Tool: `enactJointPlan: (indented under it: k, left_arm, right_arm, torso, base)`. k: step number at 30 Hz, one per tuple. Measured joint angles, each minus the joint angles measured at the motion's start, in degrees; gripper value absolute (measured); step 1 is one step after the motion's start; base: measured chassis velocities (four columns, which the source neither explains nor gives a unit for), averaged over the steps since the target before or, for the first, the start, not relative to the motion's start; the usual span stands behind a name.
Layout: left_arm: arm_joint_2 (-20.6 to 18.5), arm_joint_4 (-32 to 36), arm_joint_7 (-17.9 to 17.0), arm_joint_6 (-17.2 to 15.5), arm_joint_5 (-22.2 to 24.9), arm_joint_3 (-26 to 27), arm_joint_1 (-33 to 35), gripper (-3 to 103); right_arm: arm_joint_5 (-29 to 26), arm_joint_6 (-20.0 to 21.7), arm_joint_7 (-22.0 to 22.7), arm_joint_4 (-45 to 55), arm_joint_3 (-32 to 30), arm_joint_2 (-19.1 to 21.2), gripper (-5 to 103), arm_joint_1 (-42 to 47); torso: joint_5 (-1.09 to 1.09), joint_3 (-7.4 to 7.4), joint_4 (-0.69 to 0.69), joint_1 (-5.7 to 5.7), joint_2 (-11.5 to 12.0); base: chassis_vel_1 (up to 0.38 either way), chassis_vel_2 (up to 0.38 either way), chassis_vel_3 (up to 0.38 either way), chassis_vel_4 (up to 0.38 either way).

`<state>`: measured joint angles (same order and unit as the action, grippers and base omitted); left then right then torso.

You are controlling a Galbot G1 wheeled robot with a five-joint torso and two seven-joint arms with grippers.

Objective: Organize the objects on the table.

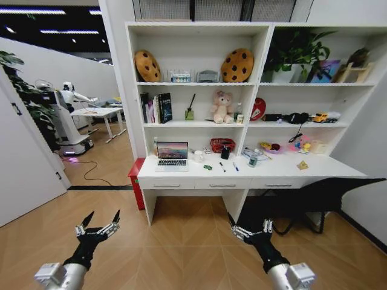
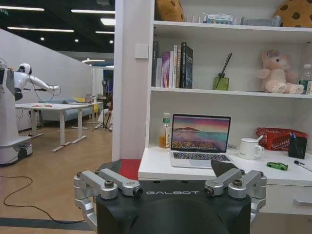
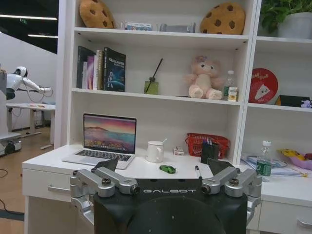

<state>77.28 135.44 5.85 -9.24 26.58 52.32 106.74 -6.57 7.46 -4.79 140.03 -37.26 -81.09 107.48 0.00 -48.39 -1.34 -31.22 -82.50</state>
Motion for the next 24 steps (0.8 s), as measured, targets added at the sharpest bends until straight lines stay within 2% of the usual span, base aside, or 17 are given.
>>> enactJointPlan:
  k: [11,24]
  left_arm:
    - [-0.04,-2.36,-0.20,3.01,1.24,0.46,-1.58,100]
    - [-0.34,-3.48,-0.16,2.83,0.28,0.35,-2.90,100]
  right_arm:
    - [-0.93,0.76,1.63,-3.51,-1.82,0.97,100,-2.77]
    - [-0.91,1.63,2.92,-5.24,-1.44,0.75,100,-4.91]
  torso:
    - [0.00,0.00,0.00,0.00,0.00]
    - [-0.01,0.00,0.00,0.00,0.00]
  base:
    - [0.000,0.000,0.000,0.000]
    - [0.000,0.000,0.000,0.000]
